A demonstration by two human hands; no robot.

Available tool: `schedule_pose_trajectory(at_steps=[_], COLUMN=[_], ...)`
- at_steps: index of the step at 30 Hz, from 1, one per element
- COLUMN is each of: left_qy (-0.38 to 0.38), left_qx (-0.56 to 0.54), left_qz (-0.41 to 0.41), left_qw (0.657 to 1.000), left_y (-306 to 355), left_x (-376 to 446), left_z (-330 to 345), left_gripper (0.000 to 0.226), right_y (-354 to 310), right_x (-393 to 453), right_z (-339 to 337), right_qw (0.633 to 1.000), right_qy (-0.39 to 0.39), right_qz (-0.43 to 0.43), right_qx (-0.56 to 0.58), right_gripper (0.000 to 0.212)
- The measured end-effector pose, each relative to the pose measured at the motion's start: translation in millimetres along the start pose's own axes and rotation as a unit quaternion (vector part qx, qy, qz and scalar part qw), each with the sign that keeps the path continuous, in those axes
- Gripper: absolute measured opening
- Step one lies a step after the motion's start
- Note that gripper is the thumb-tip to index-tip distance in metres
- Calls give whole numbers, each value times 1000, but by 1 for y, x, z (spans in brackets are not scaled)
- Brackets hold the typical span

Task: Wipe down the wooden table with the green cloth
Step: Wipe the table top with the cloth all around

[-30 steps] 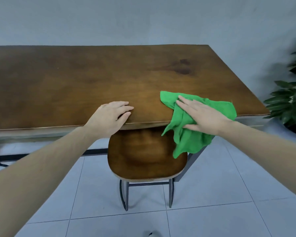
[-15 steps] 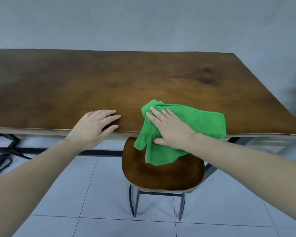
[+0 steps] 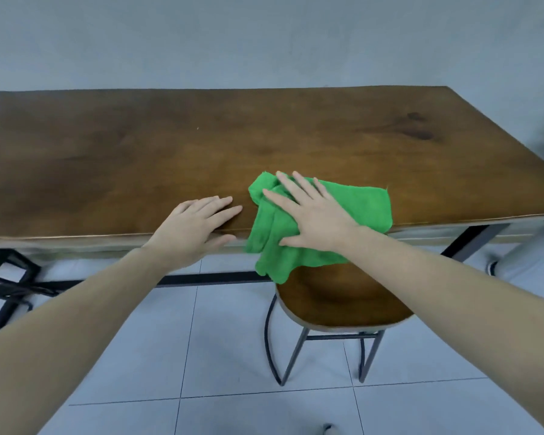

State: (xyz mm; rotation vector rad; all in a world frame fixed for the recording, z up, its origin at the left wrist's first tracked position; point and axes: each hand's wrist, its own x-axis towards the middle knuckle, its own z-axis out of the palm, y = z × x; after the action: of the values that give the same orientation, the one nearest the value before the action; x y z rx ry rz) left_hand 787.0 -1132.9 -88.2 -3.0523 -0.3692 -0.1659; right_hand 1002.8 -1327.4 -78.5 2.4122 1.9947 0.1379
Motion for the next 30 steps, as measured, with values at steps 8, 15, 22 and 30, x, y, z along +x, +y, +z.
schedule_pose_trajectory(at_steps=[8,15,22,30], left_qy=[8,6,4,-12], left_qx=[-7,15,28,22], left_qz=[15,-21,-63,-70], left_qw=[1000,1000,998,997], left_y=[-44,-88,-115,-129], left_x=[-29,-56,-68,-74], left_z=[3,3,2,2], left_gripper=[62,71,82,86], right_y=[47,-7,-119,-131], right_x=[-59,-7,94,109], right_z=[-9,-5,-5,-4], right_qw=[990,990,997,987], right_qy=[-66,-73,-77,-56], right_qz=[121,125,26,-148], right_qx=[24,2,12,41], right_gripper=[102,106,112,88])
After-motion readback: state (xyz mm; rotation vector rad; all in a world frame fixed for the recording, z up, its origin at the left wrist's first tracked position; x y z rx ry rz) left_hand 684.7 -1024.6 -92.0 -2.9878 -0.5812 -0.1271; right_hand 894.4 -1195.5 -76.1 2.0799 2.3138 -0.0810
